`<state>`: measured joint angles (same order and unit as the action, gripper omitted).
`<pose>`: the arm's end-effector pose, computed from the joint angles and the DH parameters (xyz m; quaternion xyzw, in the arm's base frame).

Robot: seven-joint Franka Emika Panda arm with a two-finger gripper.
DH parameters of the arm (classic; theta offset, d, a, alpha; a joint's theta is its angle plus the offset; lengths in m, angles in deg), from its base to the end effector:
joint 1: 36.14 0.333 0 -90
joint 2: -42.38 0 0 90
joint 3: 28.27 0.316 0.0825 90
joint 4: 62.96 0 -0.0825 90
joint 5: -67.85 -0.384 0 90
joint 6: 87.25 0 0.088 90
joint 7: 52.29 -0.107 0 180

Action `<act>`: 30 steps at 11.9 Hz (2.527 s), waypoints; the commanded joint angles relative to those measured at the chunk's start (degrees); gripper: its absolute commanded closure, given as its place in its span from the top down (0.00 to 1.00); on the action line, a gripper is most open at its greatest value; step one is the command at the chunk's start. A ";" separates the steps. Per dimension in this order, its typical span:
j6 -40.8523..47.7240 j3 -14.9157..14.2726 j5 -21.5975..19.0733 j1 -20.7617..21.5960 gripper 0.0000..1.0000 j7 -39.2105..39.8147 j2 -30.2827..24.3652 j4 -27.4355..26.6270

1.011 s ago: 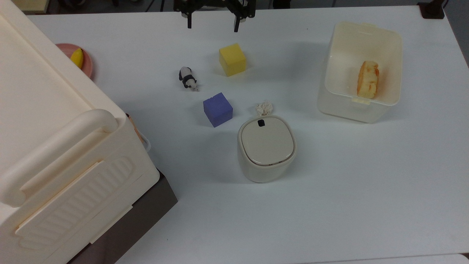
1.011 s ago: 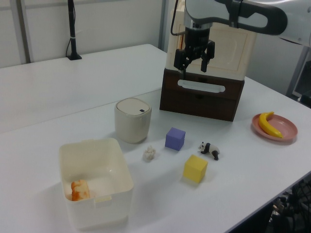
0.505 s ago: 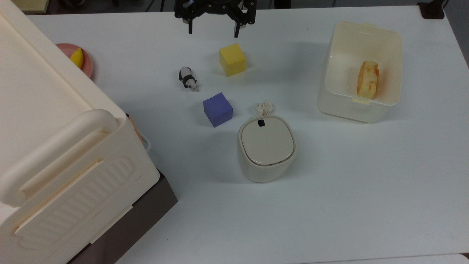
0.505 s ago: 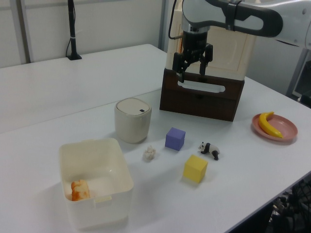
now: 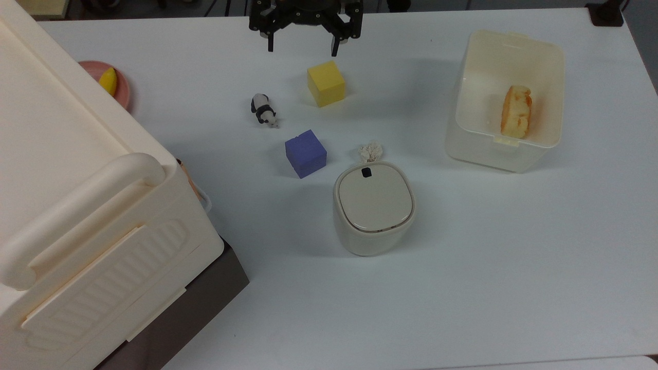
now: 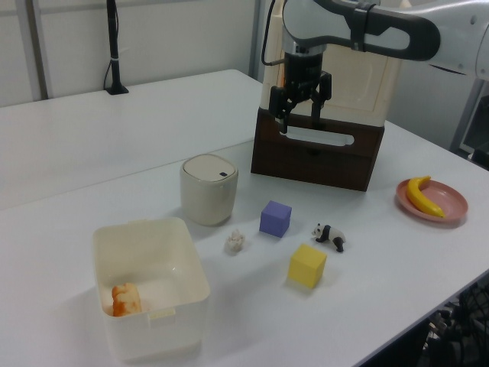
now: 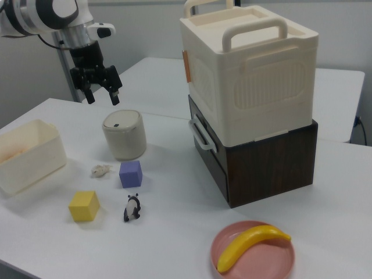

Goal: Open the trash can

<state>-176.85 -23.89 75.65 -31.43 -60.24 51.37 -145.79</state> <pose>0.5963 0.0769 0.5932 0.9978 0.0104 -0.0097 0.0642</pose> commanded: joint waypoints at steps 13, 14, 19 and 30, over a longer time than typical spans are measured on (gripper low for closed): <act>-2.94 -0.94 4.06 2.41 0.83 2.68 2.00 0.30; -2.77 -0.95 4.06 2.32 0.66 3.73 1.82 0.30; -0.22 -1.12 3.01 2.32 0.00 6.18 1.65 1.97; -19.09 -0.68 -7.07 2.23 0.00 21.29 6.73 1.36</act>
<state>-190.53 -24.12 73.99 -29.38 -44.22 55.89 -143.95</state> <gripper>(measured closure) 0.991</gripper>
